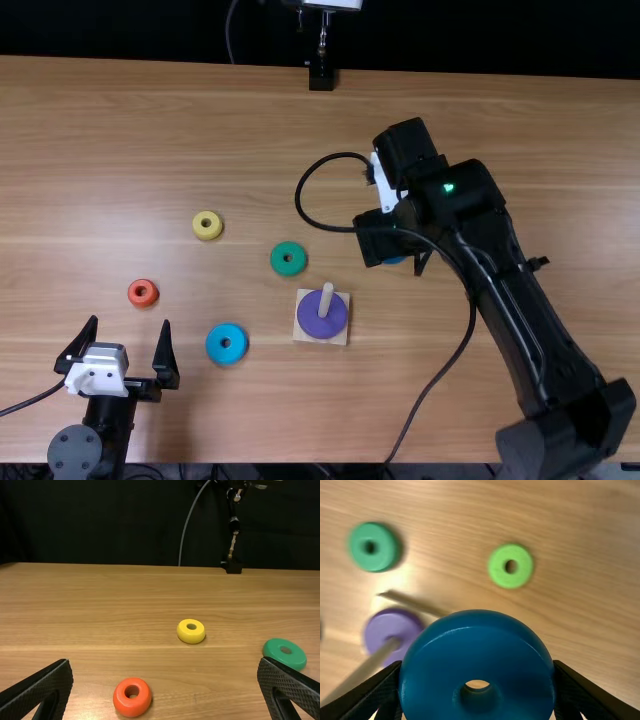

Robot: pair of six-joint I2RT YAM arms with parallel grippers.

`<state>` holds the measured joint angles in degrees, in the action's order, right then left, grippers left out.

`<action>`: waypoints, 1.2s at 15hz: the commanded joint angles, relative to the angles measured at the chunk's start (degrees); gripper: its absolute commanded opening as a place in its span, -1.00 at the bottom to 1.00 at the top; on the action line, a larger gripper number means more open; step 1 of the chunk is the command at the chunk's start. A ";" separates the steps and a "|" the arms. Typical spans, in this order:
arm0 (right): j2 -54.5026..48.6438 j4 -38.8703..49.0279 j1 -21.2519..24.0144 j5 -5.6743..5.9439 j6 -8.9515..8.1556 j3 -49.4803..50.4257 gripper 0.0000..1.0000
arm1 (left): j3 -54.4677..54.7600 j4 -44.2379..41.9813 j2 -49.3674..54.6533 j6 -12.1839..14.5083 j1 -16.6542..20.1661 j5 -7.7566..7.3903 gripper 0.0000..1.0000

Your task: Build the Hanoi tower: stack the rings onto the peg from bottom to top in this color order: purple, dark blue, light blue, dark green, light green, yellow, orange.

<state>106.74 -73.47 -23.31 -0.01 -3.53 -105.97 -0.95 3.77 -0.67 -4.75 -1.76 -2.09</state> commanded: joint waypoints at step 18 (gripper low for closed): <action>-7.42 -2.32 -15.89 -0.62 -0.58 -0.64 -1.00 | 0.95 0.98 0.67 0.22 0.35 -0.44 1.00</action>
<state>101.60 -75.79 -38.87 -0.43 -3.75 -106.13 -0.95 3.73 -0.67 -4.75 -1.76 -2.07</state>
